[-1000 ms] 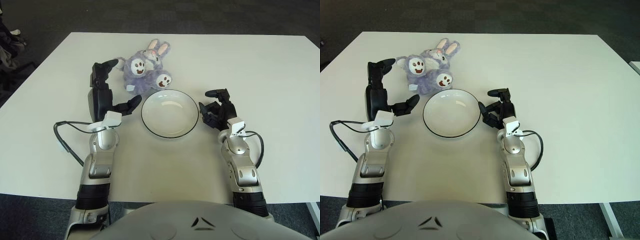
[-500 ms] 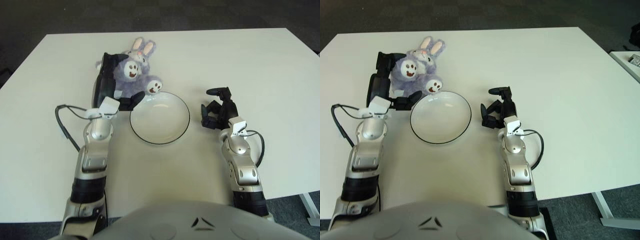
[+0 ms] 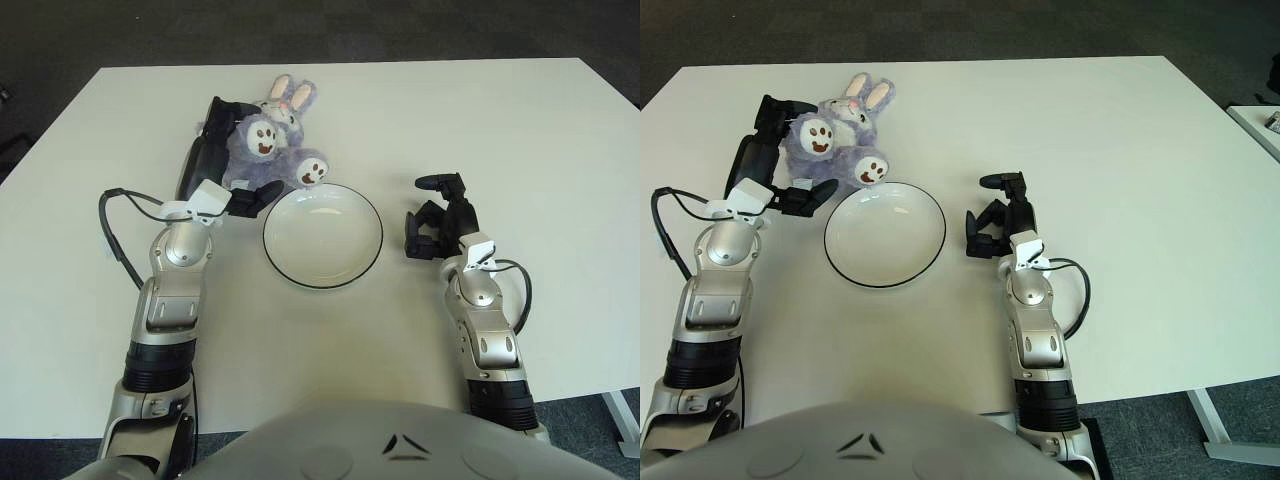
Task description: Put the doll into the plate.
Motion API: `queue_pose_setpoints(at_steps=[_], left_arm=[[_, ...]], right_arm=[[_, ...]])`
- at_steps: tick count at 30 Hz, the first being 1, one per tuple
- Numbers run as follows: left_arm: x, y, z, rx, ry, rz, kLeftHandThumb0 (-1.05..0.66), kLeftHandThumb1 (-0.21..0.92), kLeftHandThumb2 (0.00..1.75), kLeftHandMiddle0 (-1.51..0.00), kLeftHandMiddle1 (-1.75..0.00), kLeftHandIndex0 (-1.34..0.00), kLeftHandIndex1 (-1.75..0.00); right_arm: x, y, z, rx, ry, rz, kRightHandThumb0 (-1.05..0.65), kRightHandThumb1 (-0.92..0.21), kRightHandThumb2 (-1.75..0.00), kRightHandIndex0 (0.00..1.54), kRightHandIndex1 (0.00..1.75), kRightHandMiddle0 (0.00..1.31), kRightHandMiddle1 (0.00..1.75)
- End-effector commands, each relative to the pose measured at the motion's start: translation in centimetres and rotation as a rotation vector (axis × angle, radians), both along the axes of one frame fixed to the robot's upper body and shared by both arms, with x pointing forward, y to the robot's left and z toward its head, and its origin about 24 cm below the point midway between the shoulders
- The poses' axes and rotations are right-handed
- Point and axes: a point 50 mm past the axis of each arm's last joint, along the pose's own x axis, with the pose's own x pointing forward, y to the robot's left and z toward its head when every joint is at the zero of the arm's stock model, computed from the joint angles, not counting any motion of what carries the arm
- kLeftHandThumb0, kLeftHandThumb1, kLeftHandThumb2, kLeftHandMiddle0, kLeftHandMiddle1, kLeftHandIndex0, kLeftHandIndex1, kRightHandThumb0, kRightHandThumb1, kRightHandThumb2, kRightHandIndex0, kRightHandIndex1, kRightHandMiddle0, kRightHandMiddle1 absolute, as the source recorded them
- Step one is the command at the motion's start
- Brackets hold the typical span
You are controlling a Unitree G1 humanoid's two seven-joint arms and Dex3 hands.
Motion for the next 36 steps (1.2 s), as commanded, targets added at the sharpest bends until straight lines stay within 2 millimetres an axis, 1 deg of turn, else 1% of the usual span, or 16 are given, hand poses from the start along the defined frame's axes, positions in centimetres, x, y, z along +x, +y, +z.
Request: queue_pose_setpoints(at_steps=[1,5,13,19,28,36], left_arm=[[0.3,0.1,0.4,0.027,-0.019,-0.027,-0.54,0.18,1.08,-0.24,-0.91,0.0,-1.29],[0.4,0.2,0.4,0.034,-0.024,-0.036,-0.55,0.21,1.06,-0.26,-0.9,0.0,-1.27],[0.8,0.3,0.3,0.044,-0.022,-0.017,-0.54,0.22,1.05,-0.28,-0.9,0.0,-1.26],[0.9,0.3,0.4,0.067,-0.032,0.008,-0.54,0.25,1.03,-0.3,-0.91,0.0,-1.23],[1.3,0.4,0.6,0.098,-0.054,0.045,-0.41,0.24,1.1,-0.32,-0.95,0.0,-1.25],[1.7,0.3,0.8,0.133,-0.12,0.127,-0.31,0.21,1.18,-0.42,-1.11,-0.04,-1.34]], right_arm=[[-0.1,0.0,-1.2,0.002,0.069,0.013,0.56,-0.1,-1.58,0.79,1.75,0.07,1.49],[-0.1,0.0,-1.2,0.003,0.07,0.014,0.56,-0.1,-1.58,0.79,1.75,0.07,1.49],[0.0,-0.1,-1.4,-0.002,0.07,0.001,0.58,-0.06,-1.63,0.83,1.75,0.1,1.46],[0.0,-0.1,-1.5,-0.002,0.071,-0.006,0.59,-0.04,-1.65,0.84,1.75,0.12,1.45],[0.0,-0.1,-1.5,-0.001,0.074,-0.006,0.59,-0.05,-1.65,0.84,1.75,0.14,1.45],[-0.1,-0.2,-1.5,0.001,0.072,0.0,0.57,-0.08,-1.61,0.81,1.75,0.13,1.45]])
